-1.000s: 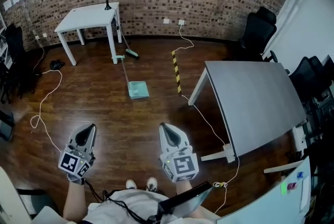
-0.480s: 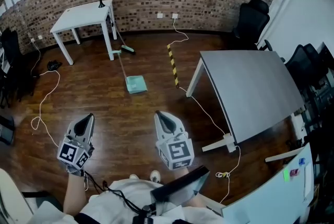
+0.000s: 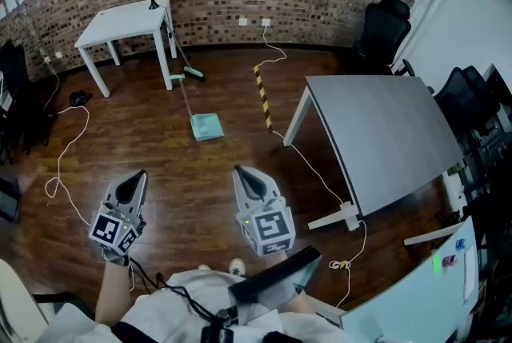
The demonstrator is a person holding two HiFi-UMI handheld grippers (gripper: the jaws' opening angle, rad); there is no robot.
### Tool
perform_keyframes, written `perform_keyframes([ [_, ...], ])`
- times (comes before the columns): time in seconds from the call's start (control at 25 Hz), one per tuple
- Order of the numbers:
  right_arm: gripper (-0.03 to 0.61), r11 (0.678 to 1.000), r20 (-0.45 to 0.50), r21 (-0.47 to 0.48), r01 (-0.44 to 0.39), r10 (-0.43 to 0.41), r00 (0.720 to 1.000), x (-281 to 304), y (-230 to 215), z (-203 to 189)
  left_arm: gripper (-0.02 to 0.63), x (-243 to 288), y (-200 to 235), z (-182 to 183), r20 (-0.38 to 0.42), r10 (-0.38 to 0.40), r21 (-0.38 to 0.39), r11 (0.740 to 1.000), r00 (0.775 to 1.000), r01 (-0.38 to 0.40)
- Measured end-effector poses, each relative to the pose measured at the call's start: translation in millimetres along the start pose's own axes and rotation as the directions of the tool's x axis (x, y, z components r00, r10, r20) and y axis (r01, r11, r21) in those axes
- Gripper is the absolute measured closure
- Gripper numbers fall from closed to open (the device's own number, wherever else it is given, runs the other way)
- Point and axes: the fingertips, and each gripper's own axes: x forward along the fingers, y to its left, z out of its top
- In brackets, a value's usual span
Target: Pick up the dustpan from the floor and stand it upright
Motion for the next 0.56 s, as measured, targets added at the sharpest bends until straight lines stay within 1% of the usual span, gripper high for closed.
perform_keyframes([
  [0.32,0.592,1.0,-0.002,-0.002,0.015,-0.015,1.0,-1.2,3.8,3.7,0.617,-4.1,2.6,-2.2,-0.002,-0.006,-0.015,1.0,1.0,0.006],
  [0.56,0.592,0.999,0.009,-0.01,0.042,-0.042,0.999,-3.7,0.5,2.9,0.617,-4.0,0.2,-3.9,0.0,-0.017,-0.015,1.0,1.0,0.017],
])
